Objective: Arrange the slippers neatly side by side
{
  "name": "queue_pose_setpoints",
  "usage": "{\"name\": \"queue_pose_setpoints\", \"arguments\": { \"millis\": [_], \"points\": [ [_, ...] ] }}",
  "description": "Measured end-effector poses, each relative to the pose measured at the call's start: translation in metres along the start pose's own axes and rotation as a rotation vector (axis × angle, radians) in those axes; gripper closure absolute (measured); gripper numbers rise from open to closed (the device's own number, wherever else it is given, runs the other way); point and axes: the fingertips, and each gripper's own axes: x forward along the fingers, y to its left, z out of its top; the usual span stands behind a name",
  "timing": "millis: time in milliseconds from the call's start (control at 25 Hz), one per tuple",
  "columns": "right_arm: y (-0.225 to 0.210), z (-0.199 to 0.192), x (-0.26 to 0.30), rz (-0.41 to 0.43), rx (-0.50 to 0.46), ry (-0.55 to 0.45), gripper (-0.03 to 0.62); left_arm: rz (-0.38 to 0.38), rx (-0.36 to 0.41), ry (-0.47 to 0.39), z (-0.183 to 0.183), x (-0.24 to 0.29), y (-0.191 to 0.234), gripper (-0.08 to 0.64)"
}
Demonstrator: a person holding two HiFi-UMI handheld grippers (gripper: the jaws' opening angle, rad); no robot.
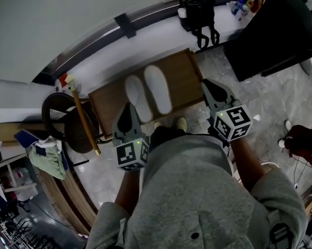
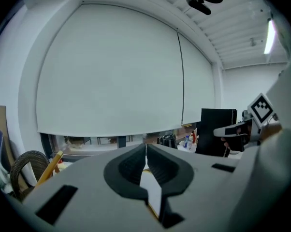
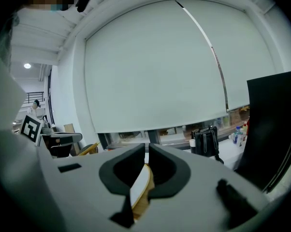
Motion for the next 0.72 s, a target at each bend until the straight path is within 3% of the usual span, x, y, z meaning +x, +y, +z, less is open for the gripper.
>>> {"name": "queue_pose_setpoints", "arguments": {
  "millis": [720],
  "points": [
    [0.017, 0.006, 0.004, 0.058, -0.026, -0.009, 0.552, 0.015, -0.037, 0.01, -0.003, -0.013, -0.004, 0.537]
  ]
}}
